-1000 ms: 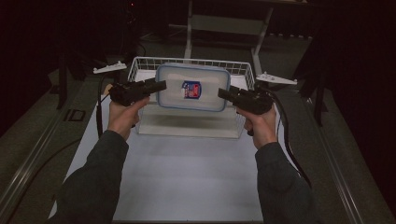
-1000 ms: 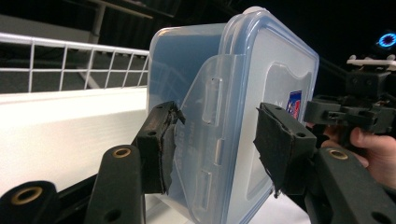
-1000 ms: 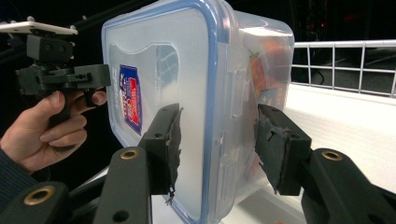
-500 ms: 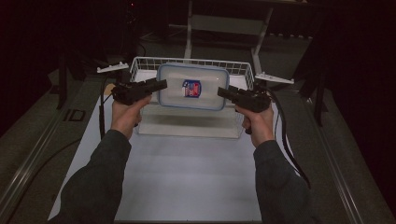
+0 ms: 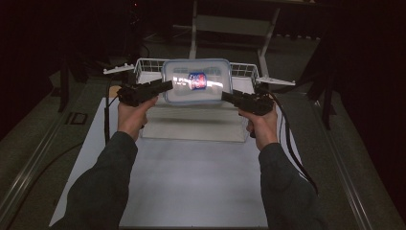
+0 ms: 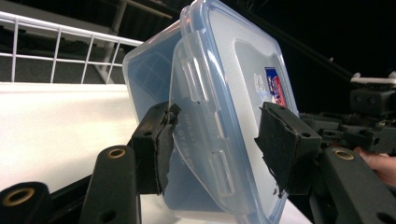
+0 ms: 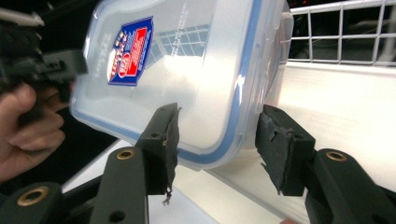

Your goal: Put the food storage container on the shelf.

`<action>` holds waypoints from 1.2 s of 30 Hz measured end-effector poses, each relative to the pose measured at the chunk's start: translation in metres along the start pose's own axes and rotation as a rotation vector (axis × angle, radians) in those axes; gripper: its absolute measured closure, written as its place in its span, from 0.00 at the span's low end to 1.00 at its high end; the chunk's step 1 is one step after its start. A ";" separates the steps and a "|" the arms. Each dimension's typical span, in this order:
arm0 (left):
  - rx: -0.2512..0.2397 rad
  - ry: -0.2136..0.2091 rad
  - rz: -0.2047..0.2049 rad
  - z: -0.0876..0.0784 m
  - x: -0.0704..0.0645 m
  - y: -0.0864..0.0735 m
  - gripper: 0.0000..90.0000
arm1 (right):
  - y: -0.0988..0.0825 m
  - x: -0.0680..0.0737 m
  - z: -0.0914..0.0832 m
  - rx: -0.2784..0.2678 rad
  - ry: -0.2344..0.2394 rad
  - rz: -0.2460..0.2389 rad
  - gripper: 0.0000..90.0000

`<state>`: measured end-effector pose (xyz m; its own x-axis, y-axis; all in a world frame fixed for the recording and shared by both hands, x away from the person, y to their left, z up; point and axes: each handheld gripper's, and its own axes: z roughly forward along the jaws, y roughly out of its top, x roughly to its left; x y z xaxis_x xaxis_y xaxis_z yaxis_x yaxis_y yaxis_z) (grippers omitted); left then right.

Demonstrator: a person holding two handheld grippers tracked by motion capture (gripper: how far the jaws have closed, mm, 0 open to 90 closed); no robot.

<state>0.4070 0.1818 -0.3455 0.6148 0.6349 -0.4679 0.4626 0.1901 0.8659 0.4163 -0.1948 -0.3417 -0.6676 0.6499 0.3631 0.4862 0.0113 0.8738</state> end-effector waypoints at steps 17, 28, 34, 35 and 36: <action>-0.007 0.078 -0.033 0.012 0.006 0.014 0.51 | -0.002 -0.003 0.010 -0.043 -0.031 0.047 0.57; 0.034 0.098 -0.032 0.021 0.015 0.011 0.52 | 0.000 -0.003 0.009 -0.090 -0.011 0.112 0.56; 0.012 0.111 -0.030 0.022 0.010 0.011 0.52 | 0.004 -0.006 0.007 -0.146 -0.059 0.138 0.56; 0.035 0.114 0.004 0.019 0.010 0.011 0.51 | 0.006 -0.005 0.004 -0.152 -0.084 0.118 0.55; 0.040 0.123 0.011 0.017 0.010 0.011 0.51 | 0.006 -0.005 0.002 -0.151 -0.089 0.108 0.55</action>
<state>0.4293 0.1777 -0.3441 0.5384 0.7243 -0.4307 0.4827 0.1539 0.8622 0.4237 -0.1960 -0.3392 -0.5603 0.7058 0.4335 0.4582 -0.1718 0.8721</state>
